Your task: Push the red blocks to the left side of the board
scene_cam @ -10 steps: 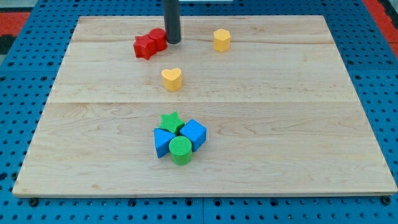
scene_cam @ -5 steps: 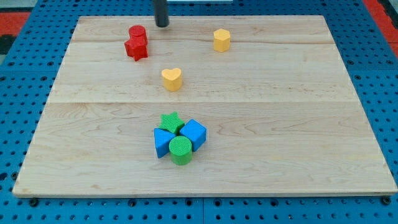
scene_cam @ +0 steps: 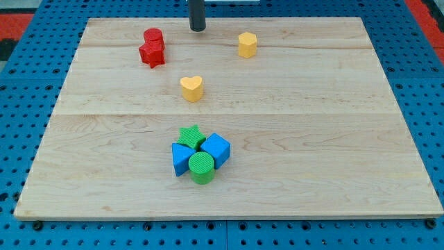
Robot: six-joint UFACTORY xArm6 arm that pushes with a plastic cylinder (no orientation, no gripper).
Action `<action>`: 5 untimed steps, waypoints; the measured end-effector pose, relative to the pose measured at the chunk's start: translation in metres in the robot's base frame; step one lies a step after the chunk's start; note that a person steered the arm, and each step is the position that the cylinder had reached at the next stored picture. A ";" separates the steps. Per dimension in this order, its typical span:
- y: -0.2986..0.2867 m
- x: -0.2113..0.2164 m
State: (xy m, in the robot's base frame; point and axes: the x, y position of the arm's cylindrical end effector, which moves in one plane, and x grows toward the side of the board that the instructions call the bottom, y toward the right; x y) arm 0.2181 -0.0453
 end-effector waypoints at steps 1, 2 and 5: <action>0.008 0.035; 0.044 0.091; 0.074 0.308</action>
